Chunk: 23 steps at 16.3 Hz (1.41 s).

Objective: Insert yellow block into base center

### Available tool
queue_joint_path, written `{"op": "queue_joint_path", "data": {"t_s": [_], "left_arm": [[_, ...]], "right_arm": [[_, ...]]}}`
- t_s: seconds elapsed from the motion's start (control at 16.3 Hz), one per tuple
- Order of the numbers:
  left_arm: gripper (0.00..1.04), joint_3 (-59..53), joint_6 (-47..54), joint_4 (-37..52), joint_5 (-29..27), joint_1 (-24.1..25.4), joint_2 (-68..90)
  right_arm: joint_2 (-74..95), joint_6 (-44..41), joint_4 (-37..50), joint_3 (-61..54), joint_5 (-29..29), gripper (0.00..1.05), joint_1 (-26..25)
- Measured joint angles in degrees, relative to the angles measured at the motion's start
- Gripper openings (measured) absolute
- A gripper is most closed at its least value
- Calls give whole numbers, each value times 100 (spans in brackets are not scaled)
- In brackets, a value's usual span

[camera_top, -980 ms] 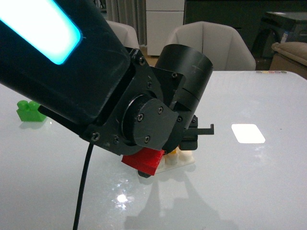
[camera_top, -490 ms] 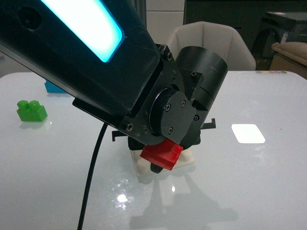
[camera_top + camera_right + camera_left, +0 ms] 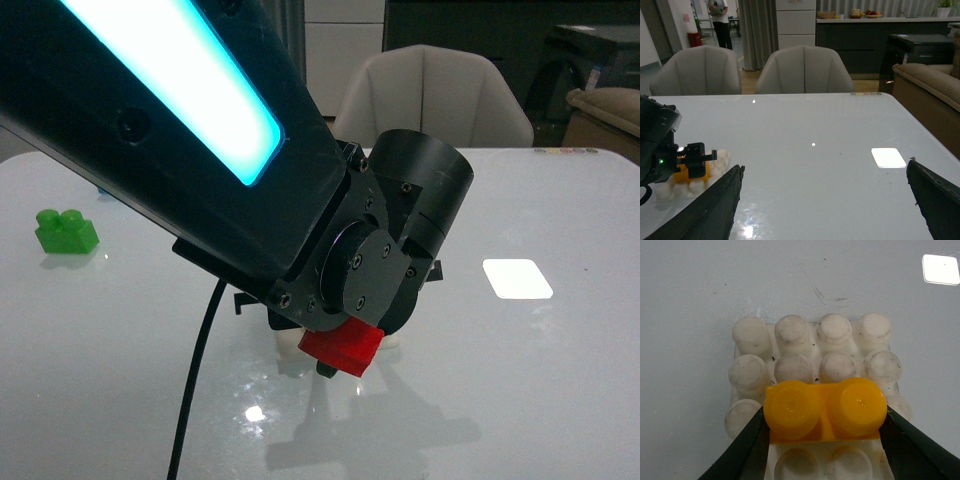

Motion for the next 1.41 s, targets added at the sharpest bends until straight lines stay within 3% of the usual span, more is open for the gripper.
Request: {"op": "queue_joint_path", "data": {"t_s": [0.55, 0.61, 0.8, 0.92, 0.98, 1.04, 1.1, 1.22, 1.29, 1.41], "left_arm": [[89, -98, 164, 326, 129, 59, -11], [100, -157, 291, 437, 109, 74, -96], [98, -369, 590, 835, 76, 168, -723], [97, -1661, 1401, 2426, 542, 474, -2282], [65, -3842, 2896, 4594, 960, 1423, -3950], [44, -5088, 3200, 4273, 1633, 2389, -5477], [31, -5611, 3263, 4295, 1867, 2588, -6061], [7, -6129, 3344, 4293, 2271, 2712, -6568], [2, -6369, 3357, 4245, 2361, 2850, -6811], [2, -6704, 3359, 4133, 2485, 3058, -7285]], "right_arm": [[0, 0, 0, 0, 0, 98, 0], [0, 0, 2, 0, 0, 98, 0], [0, 0, 0, 0, 0, 98, 0], [0, 0, 0, 0, 0, 98, 0], [0, 0, 0, 0, 2, 98, 0], [0, 0, 0, 0, 0, 98, 0], [0, 0, 2, 0, 0, 98, 0], [0, 0, -2, 0, 0, 98, 0], [0, 0, 0, 0, 2, 98, 0], [0, 0, 2, 0, 0, 98, 0]]}}
